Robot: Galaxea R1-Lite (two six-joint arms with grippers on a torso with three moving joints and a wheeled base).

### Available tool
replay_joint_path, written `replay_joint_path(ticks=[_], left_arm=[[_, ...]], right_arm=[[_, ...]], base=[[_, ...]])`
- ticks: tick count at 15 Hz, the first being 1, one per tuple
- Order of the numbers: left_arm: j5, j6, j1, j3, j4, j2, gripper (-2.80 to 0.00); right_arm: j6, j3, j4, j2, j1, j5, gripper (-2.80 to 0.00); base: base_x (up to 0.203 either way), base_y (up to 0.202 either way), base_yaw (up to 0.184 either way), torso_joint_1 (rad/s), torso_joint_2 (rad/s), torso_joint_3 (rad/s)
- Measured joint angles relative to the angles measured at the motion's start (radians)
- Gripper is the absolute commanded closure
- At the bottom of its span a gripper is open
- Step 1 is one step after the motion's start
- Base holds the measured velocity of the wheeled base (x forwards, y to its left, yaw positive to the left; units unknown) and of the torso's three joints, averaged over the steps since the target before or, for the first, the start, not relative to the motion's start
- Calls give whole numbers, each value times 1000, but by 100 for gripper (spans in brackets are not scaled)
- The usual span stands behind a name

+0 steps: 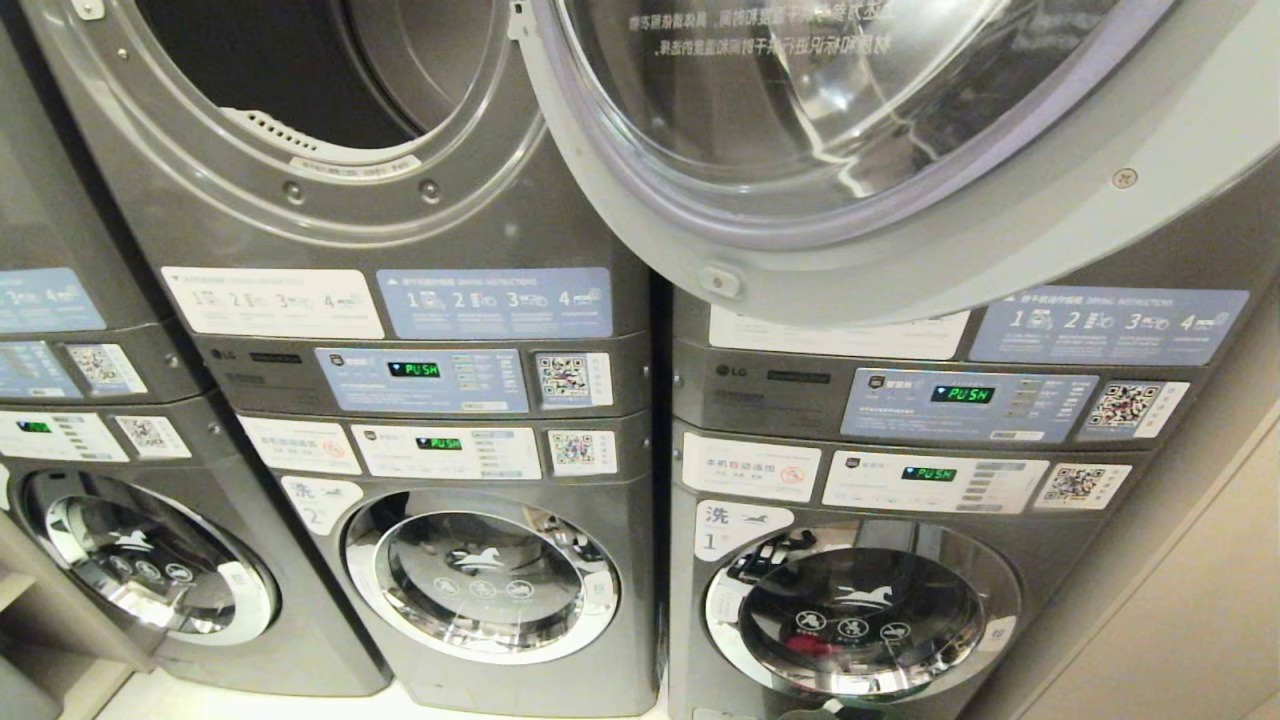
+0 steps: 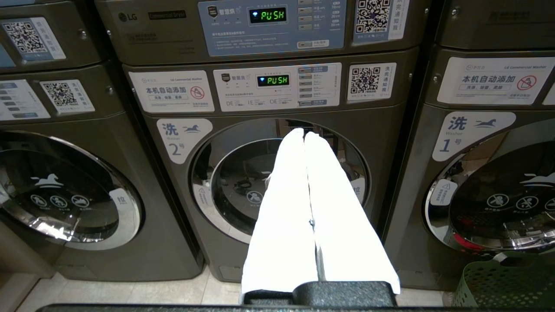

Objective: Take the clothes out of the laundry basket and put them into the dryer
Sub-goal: Take the clothes out of the basket

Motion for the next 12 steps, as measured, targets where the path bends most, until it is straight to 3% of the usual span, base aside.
replay_joint_path(ticks=[12], left_arm=[[0,0,0,0,0,0,0]], right_arm=[[1,0,0,0,0,0,0]], base=[[0,0,0,-73,161,85]])
